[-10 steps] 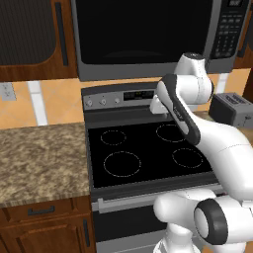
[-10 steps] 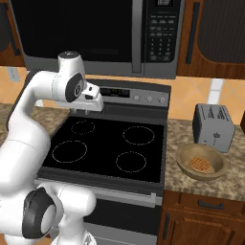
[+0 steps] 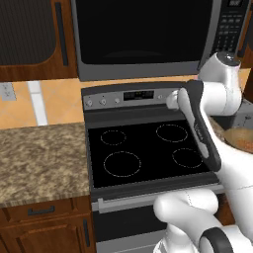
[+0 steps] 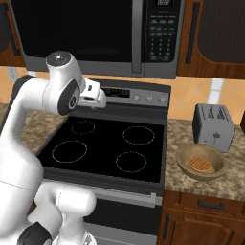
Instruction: Open the microwave, place the bowl with waffle inside the microwave, then close the microwave door and turn it on.
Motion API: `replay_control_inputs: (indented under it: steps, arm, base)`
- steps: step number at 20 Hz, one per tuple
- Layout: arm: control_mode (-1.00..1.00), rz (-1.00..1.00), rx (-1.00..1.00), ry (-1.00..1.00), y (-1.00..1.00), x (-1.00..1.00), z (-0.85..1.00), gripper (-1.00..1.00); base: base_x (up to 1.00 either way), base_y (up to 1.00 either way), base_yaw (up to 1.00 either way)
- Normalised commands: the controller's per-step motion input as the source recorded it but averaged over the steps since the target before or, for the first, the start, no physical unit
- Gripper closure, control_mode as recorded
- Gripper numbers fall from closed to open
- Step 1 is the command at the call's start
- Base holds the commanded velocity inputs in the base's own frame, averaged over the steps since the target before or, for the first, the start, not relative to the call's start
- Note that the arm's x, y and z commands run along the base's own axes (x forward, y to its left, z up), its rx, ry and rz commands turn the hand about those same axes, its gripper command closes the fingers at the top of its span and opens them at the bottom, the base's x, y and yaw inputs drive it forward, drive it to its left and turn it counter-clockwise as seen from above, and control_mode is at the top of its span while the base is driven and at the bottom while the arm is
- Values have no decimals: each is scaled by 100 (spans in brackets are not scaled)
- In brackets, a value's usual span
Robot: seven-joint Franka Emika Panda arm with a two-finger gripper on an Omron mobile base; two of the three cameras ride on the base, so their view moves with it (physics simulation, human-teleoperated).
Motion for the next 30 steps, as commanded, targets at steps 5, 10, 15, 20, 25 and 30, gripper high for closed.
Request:
replay_control_inputs:
  steps: [5, 10, 15, 20, 25, 30]
  arm:
    - [-100, -7, 1, -46, -72, -40, 52, -100]
    - [-100, -10, 0, -38, -52, -10, 59, -100]
    - [-100, -7, 0, -27, -26, -1, 57, -100]
    - [-100, -4, 0, -24, -14, 0, 56, -100]
    - [-100, -1, -1, -19, -4, 0, 47, -100]
    - [-100, 0, 0, -15, 0, 0, 42, -100]
  base:
    - [0, 0, 0]
    - [0, 0, 0]
    - [0, 0, 0]
    - [0, 0, 0]
    - [0, 0, 0]
    - [0, 0, 0]
